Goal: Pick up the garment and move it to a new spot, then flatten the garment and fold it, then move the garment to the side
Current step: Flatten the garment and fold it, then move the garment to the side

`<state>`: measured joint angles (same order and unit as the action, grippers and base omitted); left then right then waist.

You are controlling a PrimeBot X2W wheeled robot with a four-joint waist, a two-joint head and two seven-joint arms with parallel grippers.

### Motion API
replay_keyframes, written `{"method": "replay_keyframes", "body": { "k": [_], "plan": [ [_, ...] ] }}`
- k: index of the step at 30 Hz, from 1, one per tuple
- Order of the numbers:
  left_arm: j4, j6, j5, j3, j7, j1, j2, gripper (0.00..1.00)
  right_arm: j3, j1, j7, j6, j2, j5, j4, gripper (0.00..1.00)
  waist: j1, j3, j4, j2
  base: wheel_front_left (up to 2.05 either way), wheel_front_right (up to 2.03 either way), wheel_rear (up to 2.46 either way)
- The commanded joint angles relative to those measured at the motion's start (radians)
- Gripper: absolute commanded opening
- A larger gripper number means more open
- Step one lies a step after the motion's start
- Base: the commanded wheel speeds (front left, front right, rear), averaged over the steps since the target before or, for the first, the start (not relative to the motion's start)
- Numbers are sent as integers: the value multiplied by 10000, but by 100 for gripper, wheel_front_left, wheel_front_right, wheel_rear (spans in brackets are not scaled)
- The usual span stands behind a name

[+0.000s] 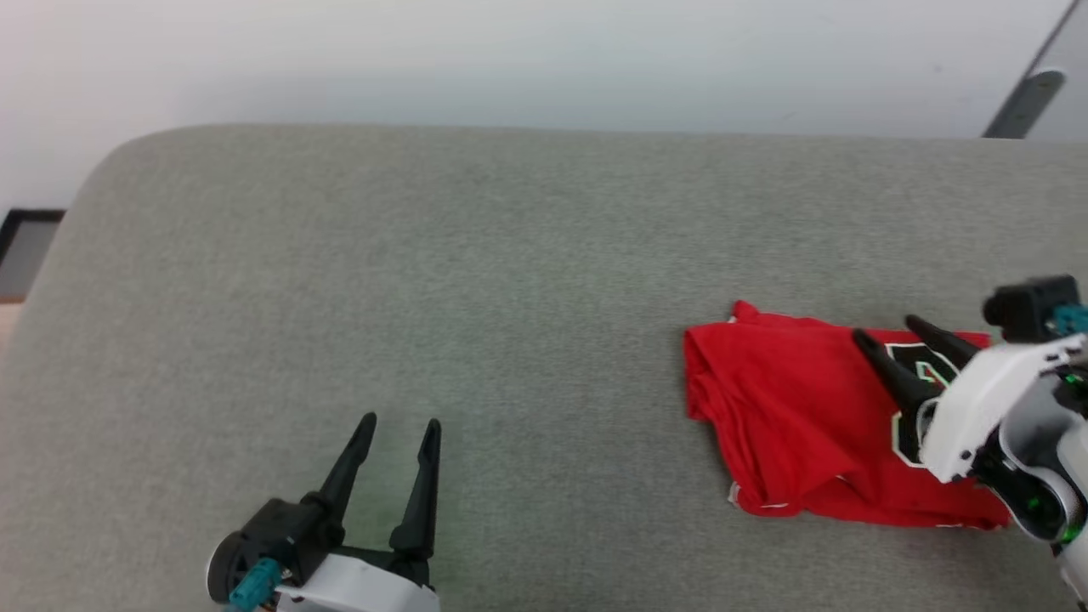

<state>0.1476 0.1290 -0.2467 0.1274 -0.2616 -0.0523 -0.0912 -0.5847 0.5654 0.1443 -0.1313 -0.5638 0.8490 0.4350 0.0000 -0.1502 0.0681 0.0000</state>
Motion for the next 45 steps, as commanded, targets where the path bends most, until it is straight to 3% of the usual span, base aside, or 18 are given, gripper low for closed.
{"method": "replay_keyframes", "body": {
  "k": [1,9,12,16,27,45],
  "plan": [
    [134,21,-123,-19,-39,98,-34,100,152,-269,-512,13,94,-3,273,100,0,253,-416,0,0,0,0],
    [553,21,-298,-480,-39,220,59,100,458,-731,-3478,14,505,-214,1301,100,0,776,-1013,0,0,0,0],
    [516,21,-246,-674,-39,343,88,100,648,-1013,-3959,14,679,-439,1516,100,0,1073,-1127,0,0,0,0],
    [371,21,-146,-885,-39,586,82,100,1008,-1449,-4079,14,824,-807,1345,100,0,1312,-1171,0,0,0,0],
    [-542,21,260,-1341,-39,1877,-180,100,3617,-4112,-4097,14,1432,-2793,-969,100,0,1716,-1123,0,0,0,0],
    [-1696,21,483,-1835,-39,3199,211,100,5416,-6328,-4098,14,2056,-3822,-3159,100,0,1633,-955,0,0,0,0]
  ]
}}
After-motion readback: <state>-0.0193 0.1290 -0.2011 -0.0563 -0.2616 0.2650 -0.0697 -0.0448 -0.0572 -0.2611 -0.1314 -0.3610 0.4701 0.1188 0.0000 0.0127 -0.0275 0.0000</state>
